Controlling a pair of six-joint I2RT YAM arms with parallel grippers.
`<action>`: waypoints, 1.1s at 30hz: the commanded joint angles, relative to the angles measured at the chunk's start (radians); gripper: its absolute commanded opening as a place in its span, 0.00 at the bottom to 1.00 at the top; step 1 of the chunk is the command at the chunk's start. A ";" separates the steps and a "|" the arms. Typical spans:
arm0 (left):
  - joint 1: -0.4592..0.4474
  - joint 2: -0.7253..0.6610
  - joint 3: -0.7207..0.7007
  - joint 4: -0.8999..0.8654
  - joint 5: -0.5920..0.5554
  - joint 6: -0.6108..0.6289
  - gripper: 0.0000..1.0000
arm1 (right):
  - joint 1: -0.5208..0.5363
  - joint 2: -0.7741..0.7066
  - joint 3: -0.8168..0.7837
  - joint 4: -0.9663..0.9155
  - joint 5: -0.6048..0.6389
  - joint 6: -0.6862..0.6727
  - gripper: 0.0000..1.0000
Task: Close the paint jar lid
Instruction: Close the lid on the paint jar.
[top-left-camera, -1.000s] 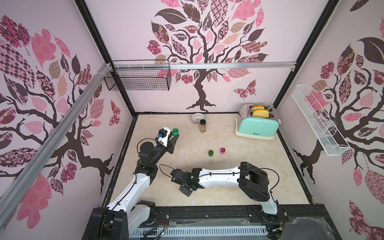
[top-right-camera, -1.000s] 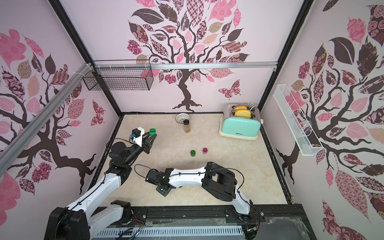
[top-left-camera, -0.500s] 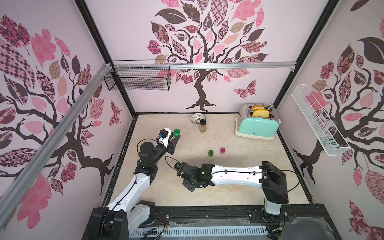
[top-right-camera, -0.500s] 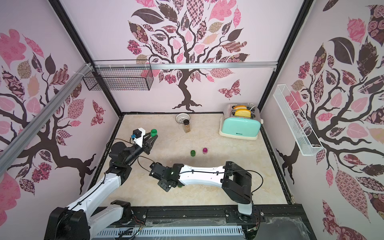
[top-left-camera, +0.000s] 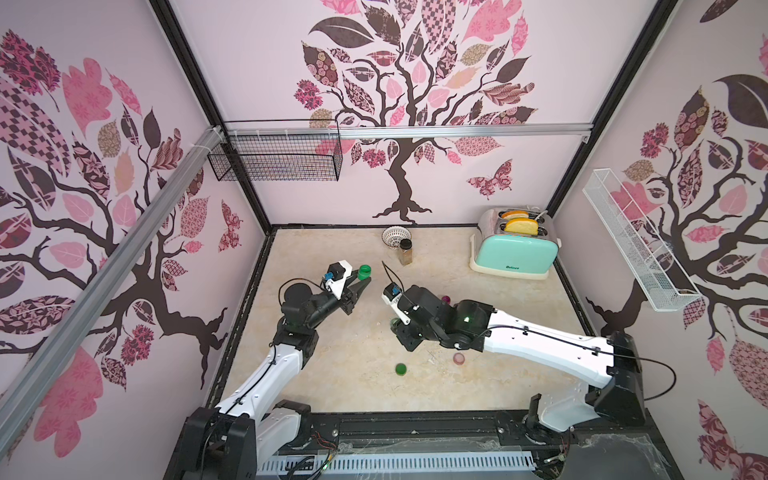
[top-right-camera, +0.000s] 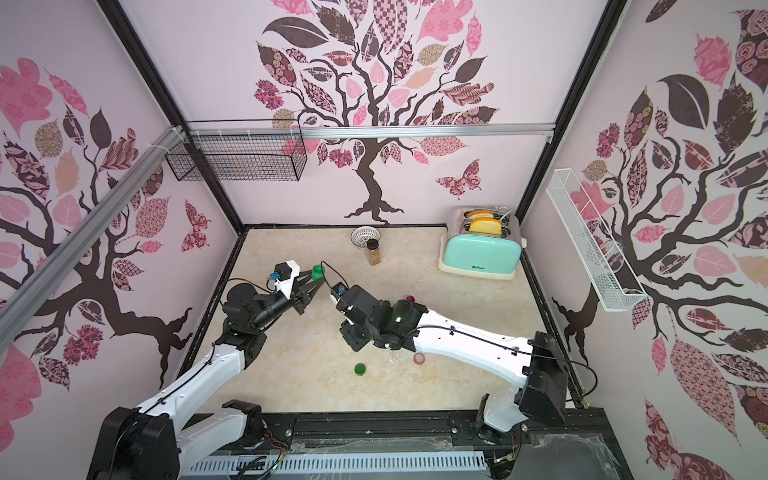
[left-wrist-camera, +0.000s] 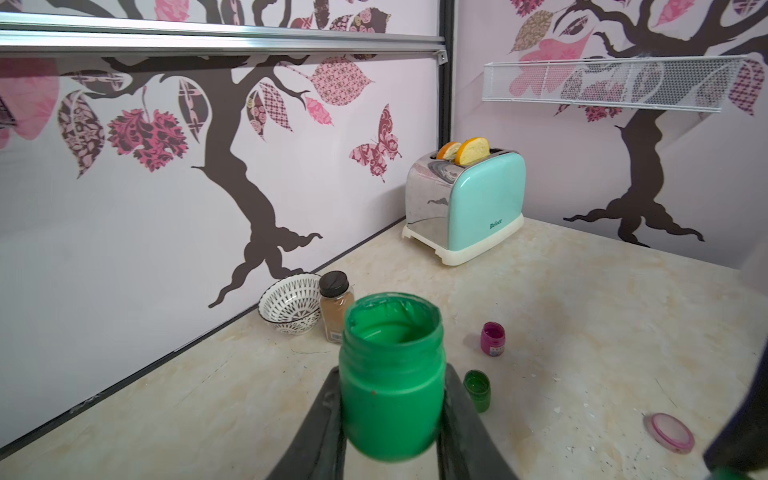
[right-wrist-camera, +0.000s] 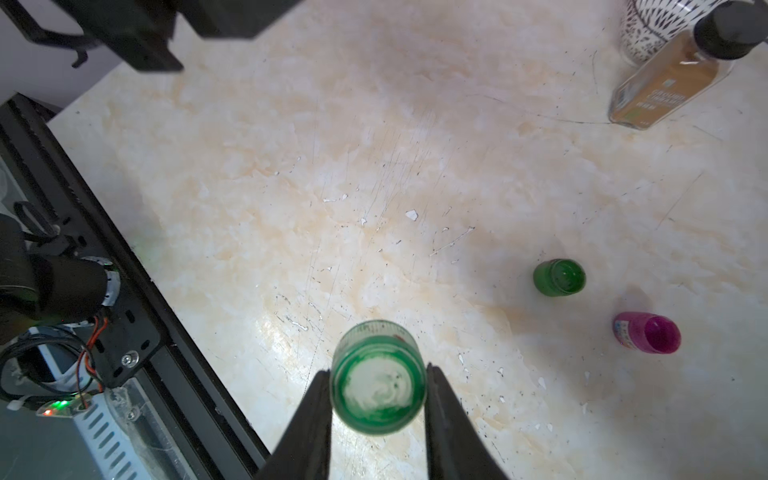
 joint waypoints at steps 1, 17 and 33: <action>-0.033 -0.005 0.018 -0.019 0.062 0.052 0.27 | -0.032 -0.039 0.047 -0.051 -0.046 0.010 0.27; -0.107 0.008 0.040 -0.078 0.226 0.105 0.27 | -0.153 -0.008 0.265 -0.135 -0.192 -0.021 0.26; -0.113 0.015 0.057 -0.110 0.271 0.120 0.27 | -0.185 0.116 0.384 -0.175 -0.287 -0.015 0.26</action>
